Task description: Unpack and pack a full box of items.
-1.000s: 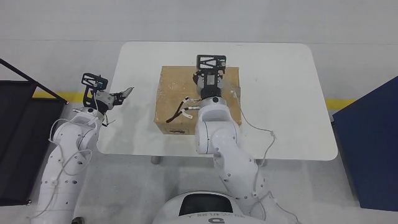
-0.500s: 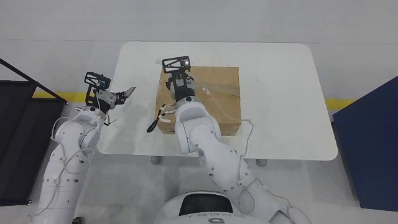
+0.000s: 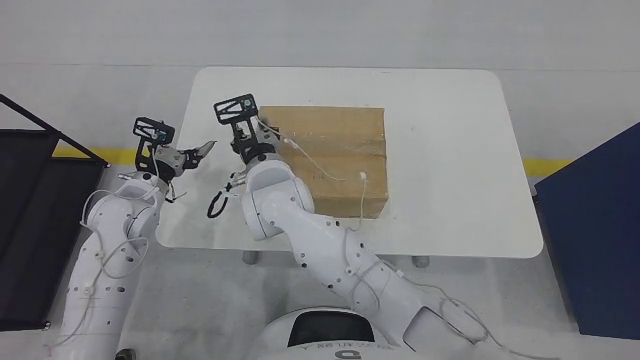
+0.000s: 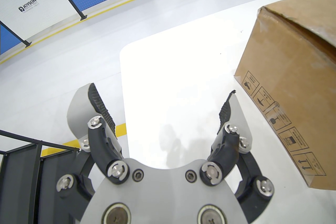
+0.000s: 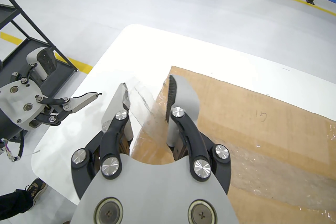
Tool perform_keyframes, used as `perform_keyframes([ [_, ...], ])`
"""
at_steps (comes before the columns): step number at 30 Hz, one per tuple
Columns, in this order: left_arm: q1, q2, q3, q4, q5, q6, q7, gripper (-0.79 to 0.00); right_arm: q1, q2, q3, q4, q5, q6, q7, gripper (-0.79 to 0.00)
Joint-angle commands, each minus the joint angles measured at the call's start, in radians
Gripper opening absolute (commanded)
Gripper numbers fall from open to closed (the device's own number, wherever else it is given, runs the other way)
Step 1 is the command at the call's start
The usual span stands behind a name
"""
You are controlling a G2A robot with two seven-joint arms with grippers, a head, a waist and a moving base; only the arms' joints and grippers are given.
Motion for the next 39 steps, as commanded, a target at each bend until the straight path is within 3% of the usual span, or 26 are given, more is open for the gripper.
perform_keyframes([
  [1, 0.0, 0.0, 0.0, -0.006, 0.001, 0.001, -0.002, 0.0, 0.008, -0.008, -0.006, 0.01, 0.014, 0.003, -0.003, 0.0],
  [6, 0.005, 0.0, 0.002, -0.022, 0.001, 0.004, -0.002, 0.0, 0.025, -0.023, -0.016, 0.018, 0.05, 0.002, -0.006, 0.0],
  [11, 0.013, -0.002, 0.006, -0.028, -0.025, 0.005, 0.006, 0.0, -0.005, -0.01, 0.034, -0.088, 0.099, -0.049, 0.014, 0.0],
  [18, 0.015, -0.005, 0.0, -0.023, -0.089, 0.003, -0.002, 0.0, -0.18, 0.053, 0.196, -0.384, 0.087, -0.168, 0.033, 0.0],
  [26, 0.015, -0.005, 0.0, -0.023, -0.089, 0.003, -0.002, 0.0, -0.42, 0.127, 0.454, -0.674, 0.203, -0.353, 0.052, 0.0],
  [34, 0.015, -0.005, 0.0, -0.023, -0.089, 0.003, -0.002, 0.0, -0.467, 0.154, 0.679, -0.713, 0.375, -0.438, 0.081, 0.0],
  [37, 0.017, -0.005, -0.001, -0.039, -0.082, 0.011, 0.018, 0.0, -0.467, 0.154, 0.679, -0.713, 0.375, -0.438, 0.081, 0.0],
  [39, 0.043, -0.006, -0.006, -0.075, -0.064, 0.044, 0.088, 0.0, -0.467, 0.154, 0.679, -0.713, 0.375, -0.438, 0.081, 0.0],
])
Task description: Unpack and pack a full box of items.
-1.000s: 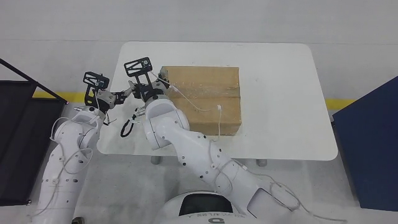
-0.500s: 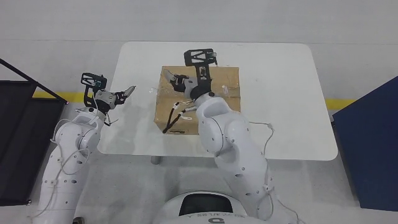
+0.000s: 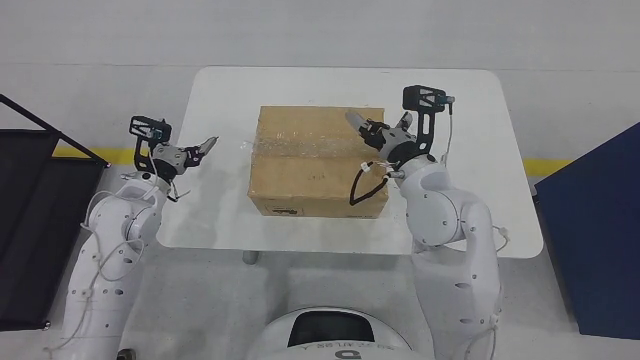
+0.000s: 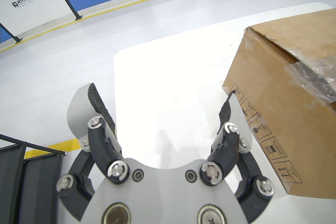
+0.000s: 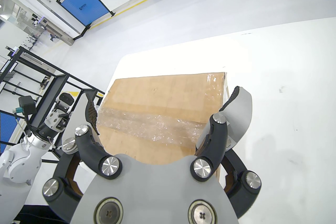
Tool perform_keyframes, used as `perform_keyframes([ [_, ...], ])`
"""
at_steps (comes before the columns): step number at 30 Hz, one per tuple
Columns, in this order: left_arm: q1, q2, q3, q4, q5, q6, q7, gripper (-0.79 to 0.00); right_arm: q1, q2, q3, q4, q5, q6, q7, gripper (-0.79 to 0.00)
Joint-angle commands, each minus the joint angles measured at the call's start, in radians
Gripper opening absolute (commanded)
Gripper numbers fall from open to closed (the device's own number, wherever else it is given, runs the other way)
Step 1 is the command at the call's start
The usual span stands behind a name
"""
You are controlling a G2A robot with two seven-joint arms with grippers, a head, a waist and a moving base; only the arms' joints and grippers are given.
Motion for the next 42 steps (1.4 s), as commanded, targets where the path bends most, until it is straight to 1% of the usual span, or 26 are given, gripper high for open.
perform_keyframes([
  [1, 0.026, -0.002, -0.002, -0.026, -0.015, 0.016, 0.051, 0.0, 0.0, 0.0, 0.0, 0.0, 0.0, 0.0, 0.0, 0.0],
  [2, 0.035, -0.004, -0.008, -0.033, -0.081, -0.014, 0.046, 0.0, 0.0, 0.0, 0.0, 0.0, 0.0, 0.0, 0.0, 0.0],
  [3, 0.042, -0.003, -0.025, -0.031, -0.193, -0.081, 0.007, 0.0, 0.0, 0.0, 0.0, 0.0, 0.0, 0.0, 0.0, 0.0],
  [4, 0.043, -0.002, -0.035, -0.028, -0.27, -0.128, -0.03, 0.0, 0.0, 0.0, 0.0, 0.0, 0.0, 0.0, 0.0, 0.0],
  [5, 0.04, 0.0, -0.05, -0.012, -0.411, -0.205, -0.116, 0.0, 0.0, 0.0, 0.0, 0.0, 0.0, 0.0, 0.0, 0.0],
  [6, 0.028, 0.005, -0.062, 0.015, -0.581, -0.28, -0.237, 0.0, 0.0, 0.0, 0.0, 0.0, 0.0, 0.0, 0.0, 0.0],
  [7, 0.006, 0.01, -0.075, 0.048, -0.764, -0.334, -0.373, 0.0, 0.0, 0.0, 0.0, 0.0, 0.0, 0.0, 0.0, 0.0],
  [8, -0.02, 0.018, -0.083, 0.081, -0.936, -0.364, -0.515, 0.0, 0.0, 0.0, 0.0, 0.0, 0.0, 0.0, 0.0, 0.0],
  [10, -0.079, 0.033, -0.092, 0.147, -1.243, -0.358, -0.789, 0.0, 0.0, 0.0, 0.0, 0.0, 0.0, 0.0, 0.0, 0.0],
  [12, -0.134, 0.045, -0.098, 0.218, -1.481, -0.312, -1.007, 0.0, 0.0, 0.0, 0.0, 0.0, 0.0, 0.0, 0.0, 0.0],
  [14, -0.183, 0.052, -0.09, 0.287, -1.663, -0.26, -1.183, 0.0, 0.0, 0.0, 0.0, 0.0, 0.0, 0.0, 0.0, 0.0],
  [15, -0.207, 0.054, -0.083, 0.324, -1.722, -0.234, -1.256, 0.0, 0.0, 0.0, 0.0, 0.0, 0.0, 0.0, 0.0, 0.0],
  [17, -0.257, 0.056, -0.056, 0.399, -1.792, -0.161, -1.353, 0.0, 0.0, 0.0, 0.0, 0.0, 0.0, 0.0, 0.0, 0.0],
  [18, -0.282, 0.056, -0.038, 0.43, -1.804, -0.13, -1.384, 0.0, 0.0, 0.0, 0.0, 0.0, 0.0, 0.0, 0.0, 0.0],
  [20, -0.326, 0.053, 0.001, 0.491, -1.813, -0.091, -1.423, -0.289, 0.0, 0.0, 0.0, 0.0, 0.0, 0.0, 0.0, 0.0],
  [21, -0.348, 0.052, 0.019, 0.517, -1.812, -0.081, -1.433, -0.369, 0.0, 0.0, 0.0, 0.0, 0.0, 0.0, 0.0, 0.0],
  [22, -0.368, 0.051, 0.032, 0.546, -1.794, -0.088, -1.426, -0.416, 0.0, 0.0, 0.0, 0.0, 0.0, 0.0, 0.0, 0.0],
  [25, -0.425, 0.044, 0.08, 0.62, -1.772, -0.083, -1.431, -0.456, 0.0, 0.0, 0.0, 0.0, 0.0, 0.0, 0.0, 0.0],
  [29, -0.473, 0.038, 0.132, 0.666, -1.727, -0.105, -1.409, -0.474, 0.0, 0.0, 0.0, 0.0, 0.0, 0.0, 0.0, 0.0],
  [36, -0.496, 0.035, 0.187, 0.652, -1.73, -0.128, -1.386, -0.486, 0.0, 0.0, 0.0, 0.0, 0.0, 0.0, 0.0, 0.0],
  [42, -0.529, 0.027, 0.241, 0.676, -1.734, -0.123, -1.391, -0.477, 0.0, 0.0, 0.0, 0.0, 0.0, 0.0, 0.0, 0.0],
])
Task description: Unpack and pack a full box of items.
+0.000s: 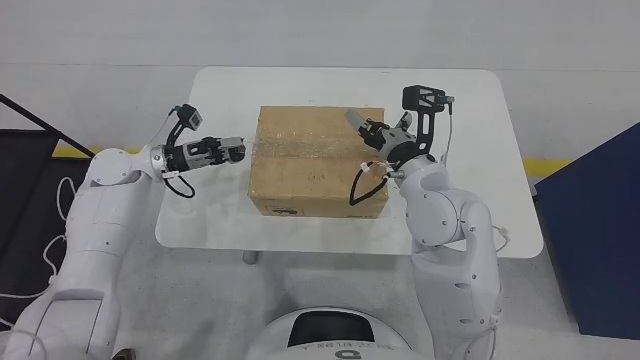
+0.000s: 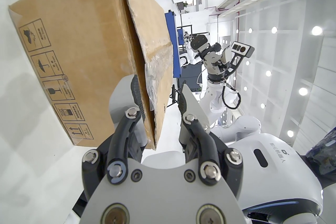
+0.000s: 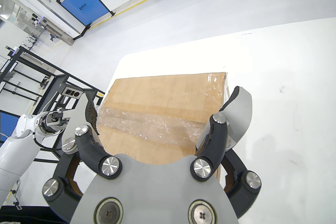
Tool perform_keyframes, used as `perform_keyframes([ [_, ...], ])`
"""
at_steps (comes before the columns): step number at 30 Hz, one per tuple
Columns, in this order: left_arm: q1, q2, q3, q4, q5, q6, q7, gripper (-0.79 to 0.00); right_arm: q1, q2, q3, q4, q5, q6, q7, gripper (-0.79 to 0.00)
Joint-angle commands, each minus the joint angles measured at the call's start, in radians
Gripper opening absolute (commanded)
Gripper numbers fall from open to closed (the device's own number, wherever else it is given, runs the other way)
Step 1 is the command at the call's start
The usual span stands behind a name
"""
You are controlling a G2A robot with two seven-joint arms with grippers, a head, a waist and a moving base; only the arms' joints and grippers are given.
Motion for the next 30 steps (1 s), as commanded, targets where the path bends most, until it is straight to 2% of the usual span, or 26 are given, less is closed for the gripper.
perform_keyframes([
  [1, -0.011, -0.003, 0.014, 0.009, -0.004, -0.001, 0.001, -0.493, 0.0, 0.0, 0.0, 0.0, 0.0, 0.0, 0.0, 0.0],
  [2, -0.016, -0.004, 0.02, 0.014, -0.006, -0.003, 0.003, -0.56, 0.0, 0.0, 0.0, 0.0, 0.0, 0.0, 0.0, 0.0],
  [3, -0.021, -0.004, 0.026, 0.019, -0.004, -0.006, 0.006, -0.69, 0.0, 0.0, 0.0, 0.0, 0.0, 0.0, 0.0, 0.0],
  [4, -0.025, -0.005, 0.03, 0.023, -0.003, -0.008, 0.008, -0.785, 0.0, 0.0, 0.0, 0.0, 0.0, 0.0, 0.0, 0.0],
  [10, -0.034, -0.002, 0.049, 0.025, 0.006, -0.022, 0.022, -0.785, 0.0, 0.0, 0.0, 0.0, 0.0, 0.0, 0.0, 0.0],
  [17, -0.008, 0.014, 0.044, -0.005, 0.008, -0.038, 0.038, -0.785, 0.0, 0.0, 0.0, 0.0, 0.0, 0.0, 0.0, 0.0],
  [30, -0.001, 0.034, 0.052, 0.016, 0.001, -0.043, 0.043, -0.785, 0.0, 0.0, 0.0, 0.0, 0.0, 0.0, 0.0, 0.0],
])
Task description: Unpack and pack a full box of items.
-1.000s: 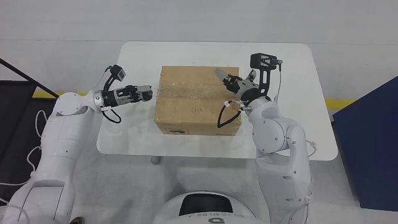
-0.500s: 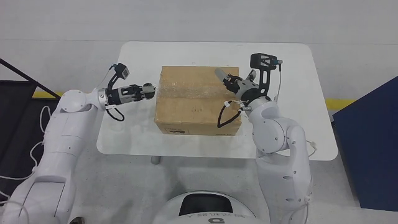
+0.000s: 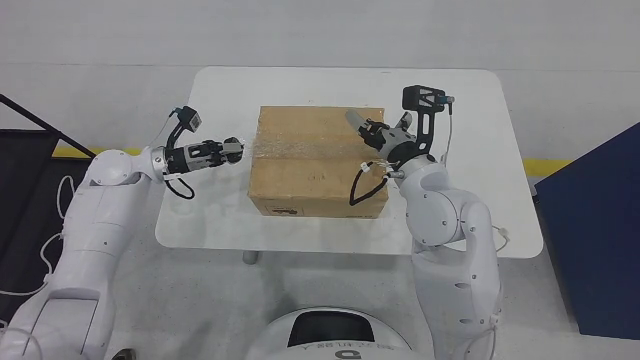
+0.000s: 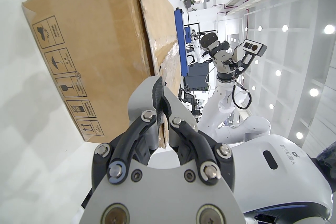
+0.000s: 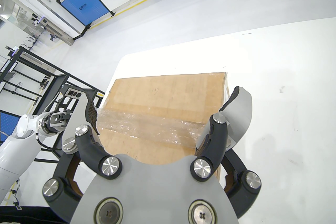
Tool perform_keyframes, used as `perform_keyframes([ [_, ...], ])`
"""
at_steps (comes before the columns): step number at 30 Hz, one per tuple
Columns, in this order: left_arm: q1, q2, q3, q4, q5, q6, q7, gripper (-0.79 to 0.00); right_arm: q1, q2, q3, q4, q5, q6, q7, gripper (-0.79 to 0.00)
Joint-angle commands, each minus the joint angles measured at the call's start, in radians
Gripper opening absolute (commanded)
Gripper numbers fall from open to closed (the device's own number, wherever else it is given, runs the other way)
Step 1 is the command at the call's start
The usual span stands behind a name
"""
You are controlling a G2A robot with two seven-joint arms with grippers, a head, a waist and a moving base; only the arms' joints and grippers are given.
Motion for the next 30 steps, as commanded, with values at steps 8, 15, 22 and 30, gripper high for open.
perform_keyframes([
  [8, -0.014, -0.001, 0.032, 0.042, 0.01, -0.02, 0.021, -0.785, 0.0, 0.0, 0.0, 0.0, 0.0, 0.0, 0.0, 0.0],
  [15, -0.028, -0.004, 0.057, 0.078, 0.012, -0.032, 0.032, -0.785, 0.0, 0.0, 0.0, 0.0, 0.0, 0.0, 0.0, 0.0],
  [22, -0.045, -0.007, 0.078, 0.098, 0.012, -0.038, 0.039, -0.785, 0.0, 0.0, 0.0, 0.0, 0.0, 0.0, 0.0, 0.0],
  [30, -0.051, -0.007, 0.086, 0.104, 0.013, -0.04, 0.04, -0.785, 0.026, 0.011, 0.07, 0.055, 0.307, -0.08, 0.12, 0.0],
])
